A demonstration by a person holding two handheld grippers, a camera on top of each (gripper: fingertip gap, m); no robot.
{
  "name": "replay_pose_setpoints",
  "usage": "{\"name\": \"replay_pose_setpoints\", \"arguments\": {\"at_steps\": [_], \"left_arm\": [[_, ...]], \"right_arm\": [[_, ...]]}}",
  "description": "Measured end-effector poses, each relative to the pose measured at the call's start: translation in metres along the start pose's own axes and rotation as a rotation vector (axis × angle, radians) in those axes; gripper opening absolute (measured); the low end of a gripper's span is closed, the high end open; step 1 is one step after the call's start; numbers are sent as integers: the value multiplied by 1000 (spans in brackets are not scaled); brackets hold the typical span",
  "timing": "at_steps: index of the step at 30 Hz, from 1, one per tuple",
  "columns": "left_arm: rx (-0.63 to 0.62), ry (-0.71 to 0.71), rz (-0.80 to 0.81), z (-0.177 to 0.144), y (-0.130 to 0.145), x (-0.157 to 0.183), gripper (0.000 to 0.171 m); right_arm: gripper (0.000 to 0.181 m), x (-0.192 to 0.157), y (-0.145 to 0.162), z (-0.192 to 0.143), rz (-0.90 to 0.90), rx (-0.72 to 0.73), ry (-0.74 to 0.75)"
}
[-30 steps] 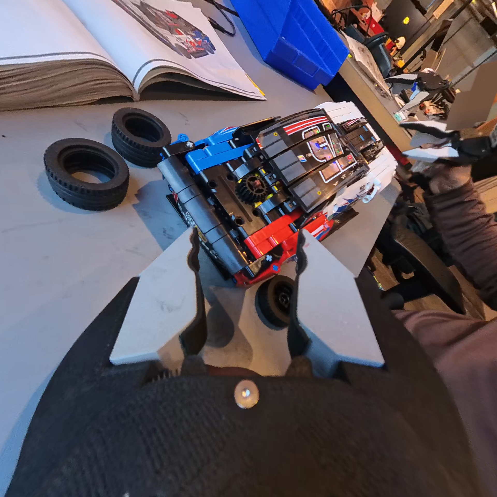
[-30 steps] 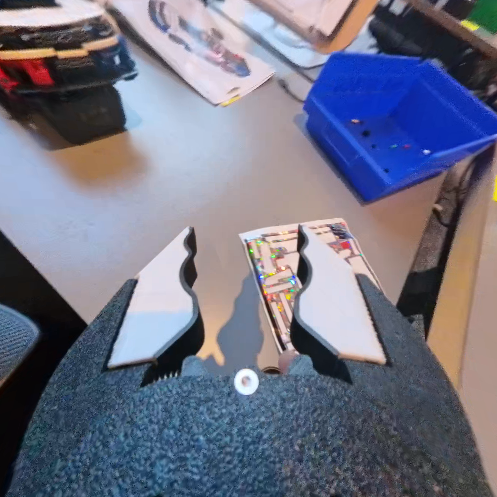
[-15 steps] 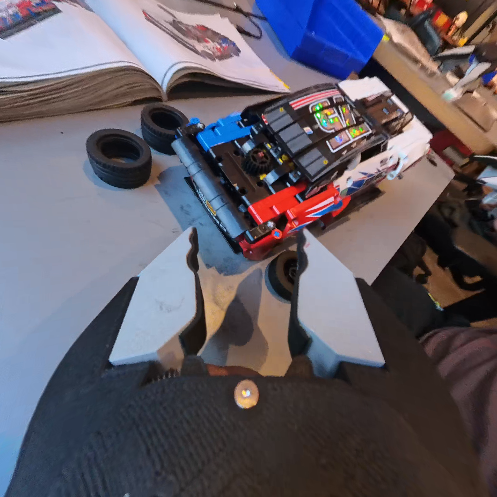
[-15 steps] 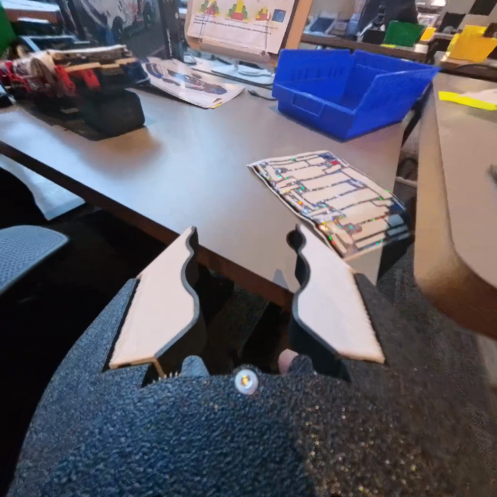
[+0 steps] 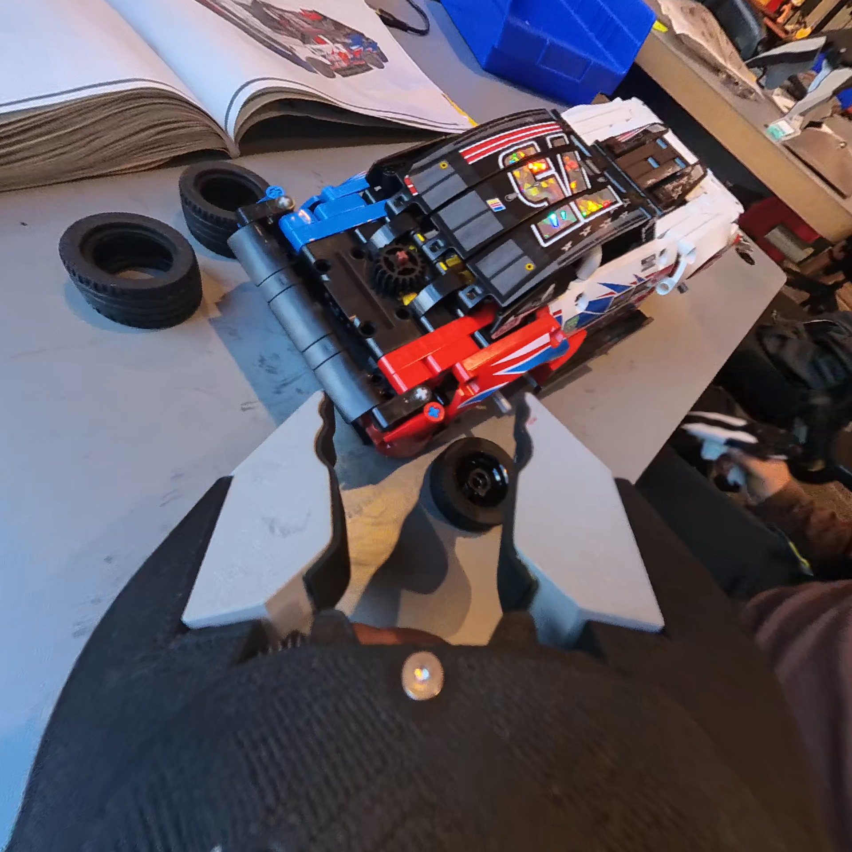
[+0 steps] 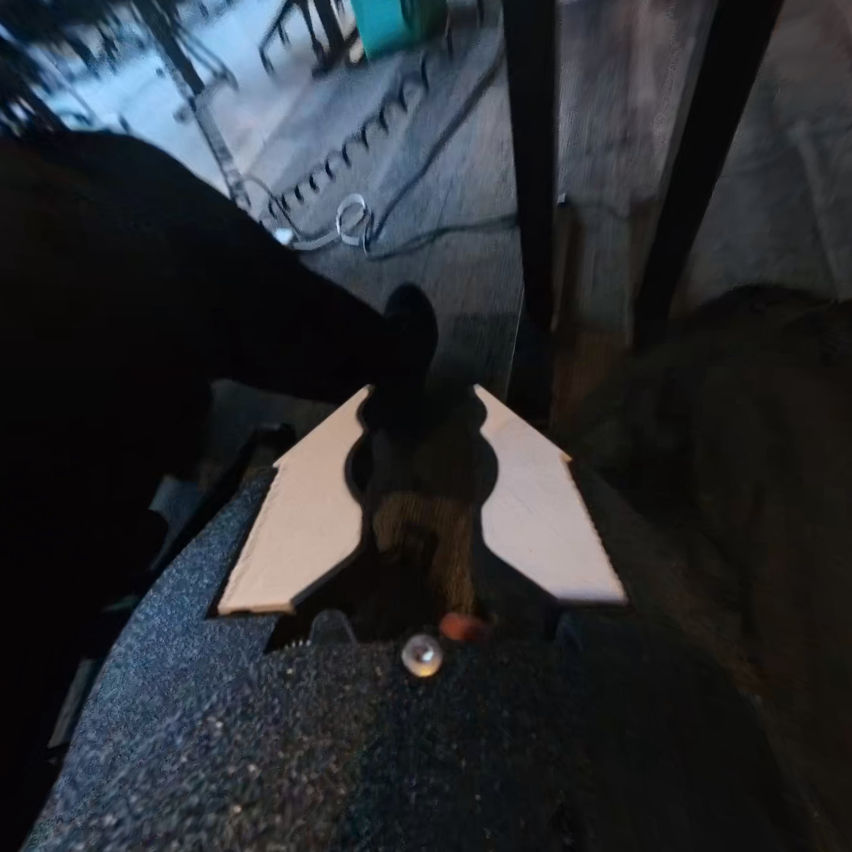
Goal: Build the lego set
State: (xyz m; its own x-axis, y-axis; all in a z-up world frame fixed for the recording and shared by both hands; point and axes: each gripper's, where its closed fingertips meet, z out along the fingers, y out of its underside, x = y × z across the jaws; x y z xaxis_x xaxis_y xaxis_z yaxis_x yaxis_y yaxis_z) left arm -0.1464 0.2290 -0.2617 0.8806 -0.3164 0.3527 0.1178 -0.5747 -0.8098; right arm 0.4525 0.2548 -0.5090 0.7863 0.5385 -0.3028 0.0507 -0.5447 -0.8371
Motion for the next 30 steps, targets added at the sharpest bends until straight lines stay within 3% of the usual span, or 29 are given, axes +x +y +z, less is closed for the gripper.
{"name": "replay_pose_setpoints", "arguments": {"at_steps": [5, 10, 16, 22, 24, 30], "left_arm": [[73, 40, -29, -8, -8, 1, 78], [104, 88, -84, -12, -12, 1, 75], [130, 75, -58, -15, -14, 2, 77], [182, 70, -87, -20, -19, -2, 71], [171, 73, -96, -19, -18, -3, 72], [174, 41, -111, -18, -19, -8, 73]], "right_arm": [[32, -11, 156, 69, 70, -429, 13], [41, 21, 264, 114, 138, -694, 173], [55, 72, 331, 176, 126, -799, 305], [61, 133, 374, 193, 136, -889, 508], [67, 138, 382, 199, 180, -898, 499], [61, 136, 401, 210, 187, -950, 463]]}}
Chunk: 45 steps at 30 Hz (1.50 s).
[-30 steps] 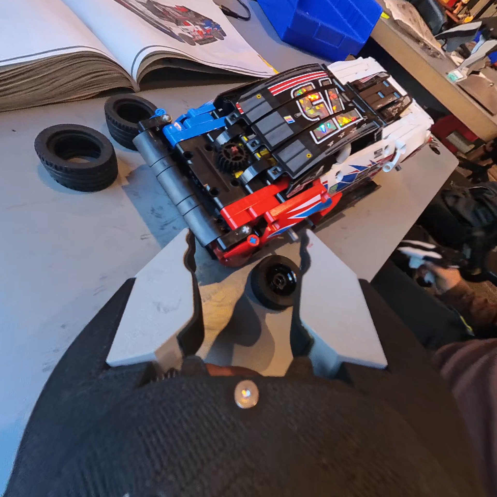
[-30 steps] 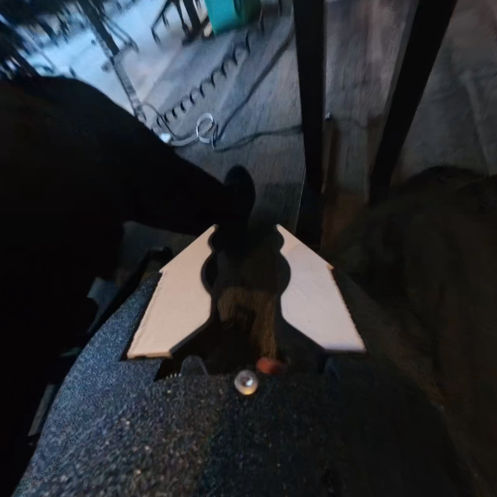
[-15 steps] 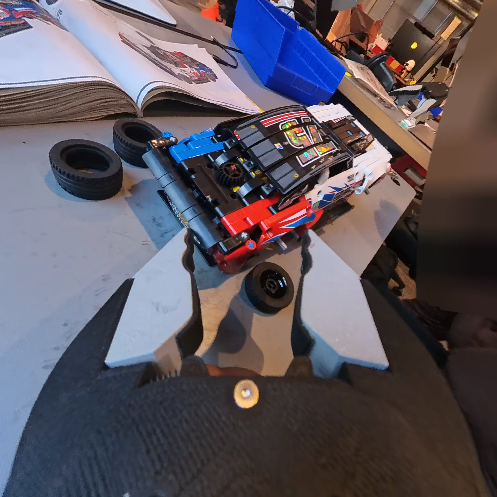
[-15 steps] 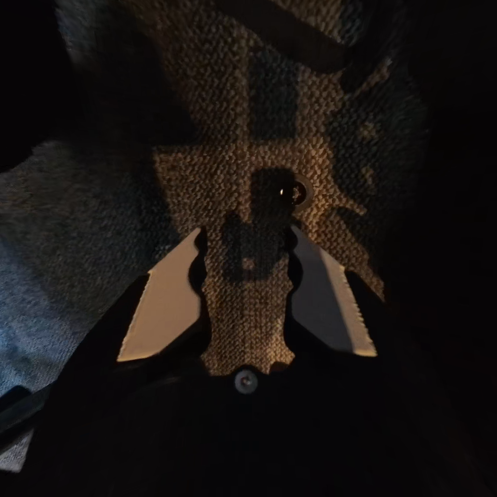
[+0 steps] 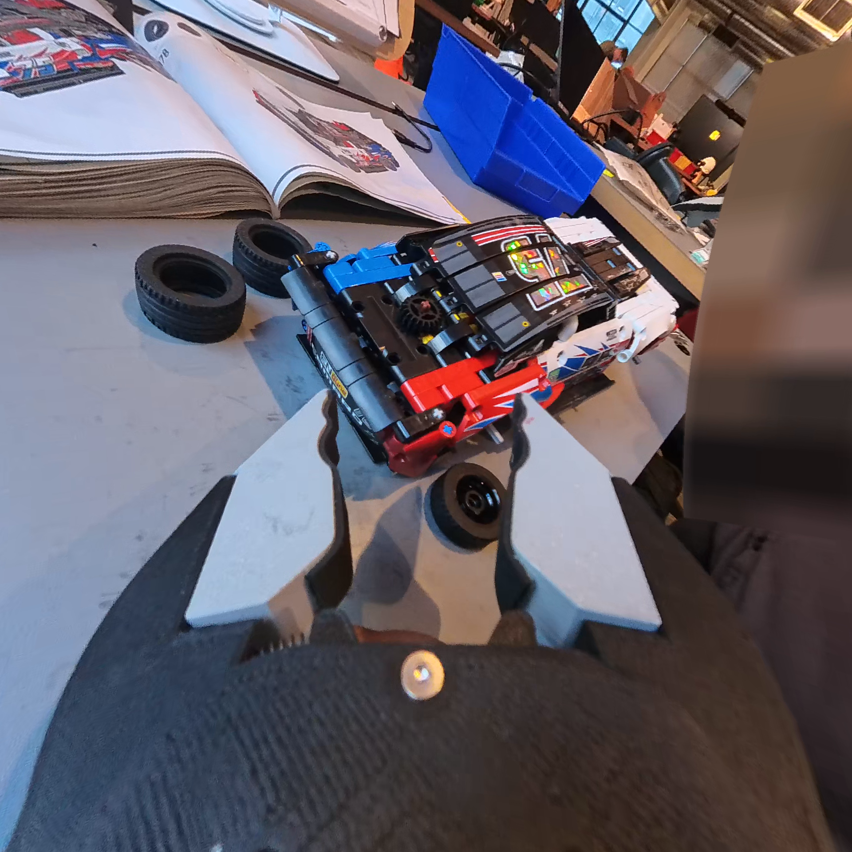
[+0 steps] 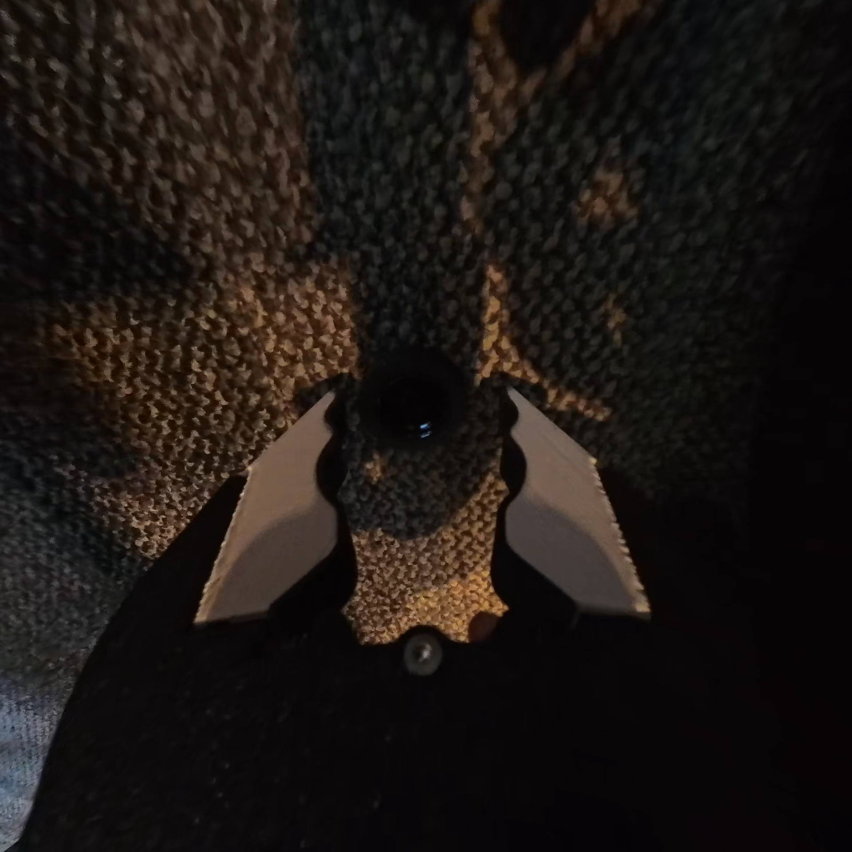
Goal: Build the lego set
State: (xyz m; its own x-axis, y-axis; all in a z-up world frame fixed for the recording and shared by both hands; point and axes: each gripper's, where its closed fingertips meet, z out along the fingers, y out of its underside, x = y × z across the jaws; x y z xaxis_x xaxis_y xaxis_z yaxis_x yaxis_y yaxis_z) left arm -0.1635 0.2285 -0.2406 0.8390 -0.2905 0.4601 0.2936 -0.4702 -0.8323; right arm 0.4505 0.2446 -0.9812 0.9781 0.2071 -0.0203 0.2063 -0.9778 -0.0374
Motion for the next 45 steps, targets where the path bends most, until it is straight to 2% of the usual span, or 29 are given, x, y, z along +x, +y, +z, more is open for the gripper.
{"name": "replay_pose_setpoints", "arguments": {"at_steps": [1, 2, 5, 7, 10, 14, 17, 21, 23, 26, 28, 30, 32, 34, 37, 41, 44, 45], "left_arm": [[-5, -2, 1, 0, 0, 0, 73], [-9, -3, 3, 1, 1, 0, 72], [-9, 7, 14, 1, 1, 2, 72], [7, 17, 14, -1, 0, 3, 72], [23, 50, 10, -3, -2, 6, 72], [43, 75, 26, -6, -4, 11, 75], [77, 109, 46, -10, -7, 16, 76], [158, 146, 52, -21, -16, 20, 75], [182, 158, 71, -25, -18, 23, 75], [208, 113, 132, -31, -18, 24, 76], [218, 33, 135, -40, -18, 28, 74], [186, -29, 170, -52, -13, 50, 70], [113, -52, 210, -56, 3, 84, 59], [-17, 45, 247, -48, 33, 132, 59], [-91, 196, 258, -33, 58, 192, 57], [-116, 307, 212, -1, 62, 222, 57], [-118, 379, 134, 23, 55, 223, 56], [-119, 397, 120, 31, 54, 220, 51]], "right_arm": [[60, 0, 0, 0, 9, 1, -3], [42, 2, 0, -3, 12, 15, 1], [41, -2, -2, -25, -7, 73, -31], [41, -14, -1, -53, -42, 108, -91], [42, -35, 6, -117, -85, 165, -171], [41, -64, 26, -234, -157, 241, -280], [41, -61, 40, -334, -245, 326, -265], [41, -44, 15, -491, -353, 628, -130], [42, -55, -10, -585, -414, 843, -59], [42, -122, -36, -713, -554, 1120, -109], [41, -180, -41, -775, -680, 1252, -151], [41, -238, -36, -820, -832, 1386, -137], [41, -288, -32, -836, -975, 1444, -83], [41, -330, -30, -831, -1090, 1439, -44], [41, -373, -31, -813, -1207, 1403, -4], [41, -403, -35, -796, -1333, 1398, 52], [42, -420, -46, -783, -1406, 1385, 77], [41, -424, -52, -781, -1422, 1391, 93]]}}
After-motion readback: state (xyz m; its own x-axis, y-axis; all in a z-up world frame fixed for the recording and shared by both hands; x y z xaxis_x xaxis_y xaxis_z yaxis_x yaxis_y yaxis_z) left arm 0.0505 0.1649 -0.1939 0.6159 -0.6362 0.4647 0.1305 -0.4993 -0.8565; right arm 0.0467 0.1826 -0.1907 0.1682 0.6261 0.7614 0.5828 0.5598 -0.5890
